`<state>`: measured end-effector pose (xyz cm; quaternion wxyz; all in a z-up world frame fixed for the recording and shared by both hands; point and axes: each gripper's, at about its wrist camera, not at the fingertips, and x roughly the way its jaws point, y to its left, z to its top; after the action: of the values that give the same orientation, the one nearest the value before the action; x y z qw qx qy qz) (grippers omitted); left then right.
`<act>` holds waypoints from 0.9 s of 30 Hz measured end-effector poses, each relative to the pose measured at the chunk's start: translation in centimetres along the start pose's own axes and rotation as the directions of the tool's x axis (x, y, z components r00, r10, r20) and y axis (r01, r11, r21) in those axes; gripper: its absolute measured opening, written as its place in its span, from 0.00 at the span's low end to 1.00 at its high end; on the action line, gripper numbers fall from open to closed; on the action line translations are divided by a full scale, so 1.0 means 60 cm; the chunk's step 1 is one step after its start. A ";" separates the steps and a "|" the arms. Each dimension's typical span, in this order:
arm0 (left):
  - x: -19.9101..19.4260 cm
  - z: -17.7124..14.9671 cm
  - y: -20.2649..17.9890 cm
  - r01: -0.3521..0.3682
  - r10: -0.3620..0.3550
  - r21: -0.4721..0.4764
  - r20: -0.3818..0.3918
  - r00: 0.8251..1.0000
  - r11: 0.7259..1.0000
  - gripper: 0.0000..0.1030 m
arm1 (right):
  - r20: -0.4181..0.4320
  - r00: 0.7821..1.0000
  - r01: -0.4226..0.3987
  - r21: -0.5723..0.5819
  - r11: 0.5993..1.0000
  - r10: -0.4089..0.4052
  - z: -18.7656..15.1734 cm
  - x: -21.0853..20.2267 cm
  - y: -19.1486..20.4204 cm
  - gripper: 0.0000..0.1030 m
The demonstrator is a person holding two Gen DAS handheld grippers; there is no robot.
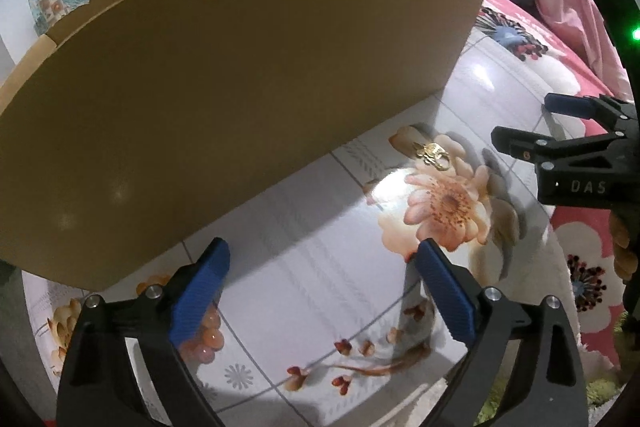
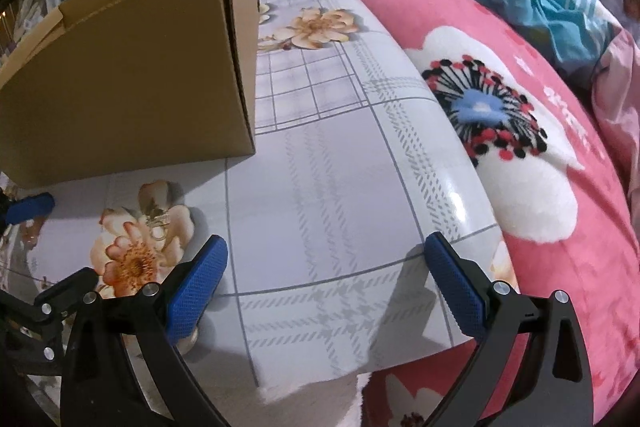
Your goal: Organize jewelry
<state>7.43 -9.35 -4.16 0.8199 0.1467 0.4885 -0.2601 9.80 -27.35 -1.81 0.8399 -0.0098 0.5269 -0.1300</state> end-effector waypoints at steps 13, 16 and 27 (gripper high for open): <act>0.012 0.007 -0.007 -0.025 0.026 -0.017 0.011 1.000 1.000 0.95 | -0.008 1.000 0.019 -0.050 0.999 -0.019 0.008 0.008 0.004 0.92; 0.010 0.008 -0.005 -0.024 0.024 -0.024 0.005 1.000 0.999 0.95 | -0.016 1.000 0.017 -0.061 0.998 -0.018 0.010 0.009 0.006 0.92; 0.022 0.028 -0.014 -0.026 0.025 -0.026 -0.026 0.999 0.999 0.95 | -0.030 1.000 0.000 -0.057 0.998 -0.002 0.011 0.014 0.002 0.92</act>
<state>8.68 -11.27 -4.51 0.8187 0.1455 0.5004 -0.2411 10.73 -27.51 -2.26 0.8311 -0.0323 0.5430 -0.1155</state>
